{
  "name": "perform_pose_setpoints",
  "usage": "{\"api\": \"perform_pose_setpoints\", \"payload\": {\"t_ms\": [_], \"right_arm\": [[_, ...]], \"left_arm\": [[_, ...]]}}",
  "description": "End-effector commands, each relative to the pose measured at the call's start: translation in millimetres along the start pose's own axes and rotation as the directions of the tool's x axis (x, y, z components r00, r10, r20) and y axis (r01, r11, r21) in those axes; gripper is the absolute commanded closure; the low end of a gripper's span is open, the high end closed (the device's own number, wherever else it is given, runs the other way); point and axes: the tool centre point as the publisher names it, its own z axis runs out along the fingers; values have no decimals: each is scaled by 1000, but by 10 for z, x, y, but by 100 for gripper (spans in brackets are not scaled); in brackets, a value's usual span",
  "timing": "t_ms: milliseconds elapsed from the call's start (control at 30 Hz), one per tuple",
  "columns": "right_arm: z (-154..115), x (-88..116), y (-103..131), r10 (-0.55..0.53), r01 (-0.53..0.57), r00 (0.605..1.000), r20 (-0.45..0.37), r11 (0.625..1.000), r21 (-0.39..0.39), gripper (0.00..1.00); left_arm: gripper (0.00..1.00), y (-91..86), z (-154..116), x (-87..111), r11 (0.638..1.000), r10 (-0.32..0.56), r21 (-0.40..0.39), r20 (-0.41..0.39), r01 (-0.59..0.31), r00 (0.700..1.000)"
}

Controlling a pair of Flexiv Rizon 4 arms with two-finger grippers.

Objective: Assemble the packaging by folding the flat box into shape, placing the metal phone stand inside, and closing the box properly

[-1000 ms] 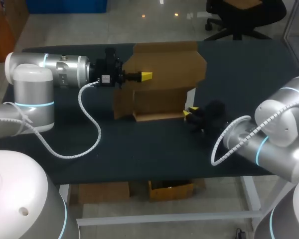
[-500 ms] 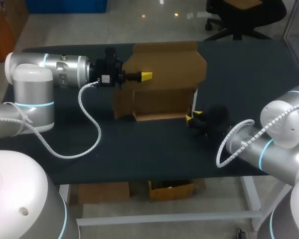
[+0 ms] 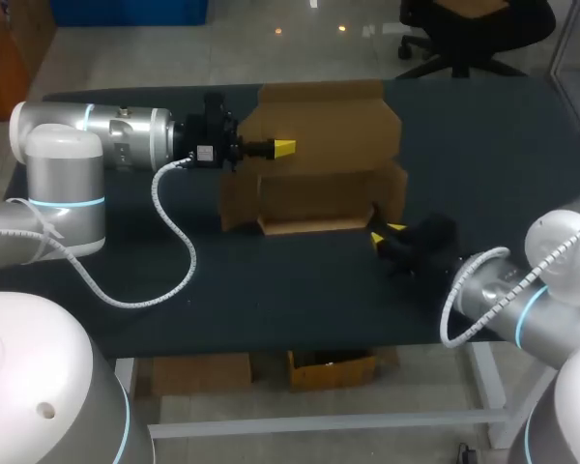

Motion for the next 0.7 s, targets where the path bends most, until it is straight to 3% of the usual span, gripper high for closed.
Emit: {"api": "perform_pose_setpoints", "payload": {"t_ms": [33,700], "right_arm": [[-115,32,19,-4,4,996,89,1000,-8,63],[-381,-120,120,-21,21,1000,-4,1000,-23,60]], "left_arm": [[100,25,9,-2,1000,-1,-1,-2,1,1000],[100,25,9,-2,1000,-1,-1,-2,1,1000]]}}
